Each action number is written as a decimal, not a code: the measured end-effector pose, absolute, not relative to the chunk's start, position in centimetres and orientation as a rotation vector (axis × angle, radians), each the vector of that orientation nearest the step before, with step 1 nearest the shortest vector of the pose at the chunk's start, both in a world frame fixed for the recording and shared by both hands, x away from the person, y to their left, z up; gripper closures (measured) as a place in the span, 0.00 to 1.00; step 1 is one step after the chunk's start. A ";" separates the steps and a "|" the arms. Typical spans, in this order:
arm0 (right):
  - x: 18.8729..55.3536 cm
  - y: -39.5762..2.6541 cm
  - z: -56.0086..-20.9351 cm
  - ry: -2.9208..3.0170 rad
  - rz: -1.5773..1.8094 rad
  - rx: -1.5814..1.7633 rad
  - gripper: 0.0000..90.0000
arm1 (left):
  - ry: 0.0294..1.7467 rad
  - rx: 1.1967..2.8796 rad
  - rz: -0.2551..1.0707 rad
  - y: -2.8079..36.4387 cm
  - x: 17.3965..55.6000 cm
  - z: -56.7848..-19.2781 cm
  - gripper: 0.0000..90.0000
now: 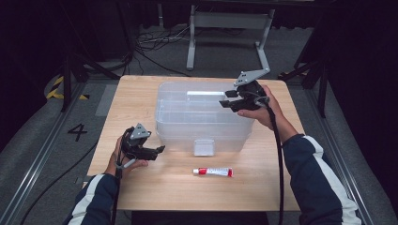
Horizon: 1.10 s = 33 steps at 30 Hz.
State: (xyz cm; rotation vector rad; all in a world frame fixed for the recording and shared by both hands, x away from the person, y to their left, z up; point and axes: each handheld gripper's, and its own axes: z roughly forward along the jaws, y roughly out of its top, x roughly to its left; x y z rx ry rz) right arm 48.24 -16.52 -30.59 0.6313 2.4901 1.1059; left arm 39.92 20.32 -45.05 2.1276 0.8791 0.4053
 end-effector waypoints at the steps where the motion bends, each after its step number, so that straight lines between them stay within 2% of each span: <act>1: 48.4 -16.4 -30.6 2.488 1.101 0.637 0.65 | 0.884 2.121 0.406 20.1 40.1 -44.9 0.23; 10: 48.5 -15.8 -30.9 2.477 1.069 0.643 0.84 | 0.824 2.141 0.406 18.6 40.7 -44.6 0.21; 16: 48.5 -15.8 -30.9 2.473 1.067 0.650 0.84 | 0.828 2.138 0.401 18.4 40.9 -44.8 0.17; 33: 47.6 -16.5 -30.8 2.462 1.058 0.635 0.84 | 0.825 2.132 0.399 17.9 40.3 -44.5 0.19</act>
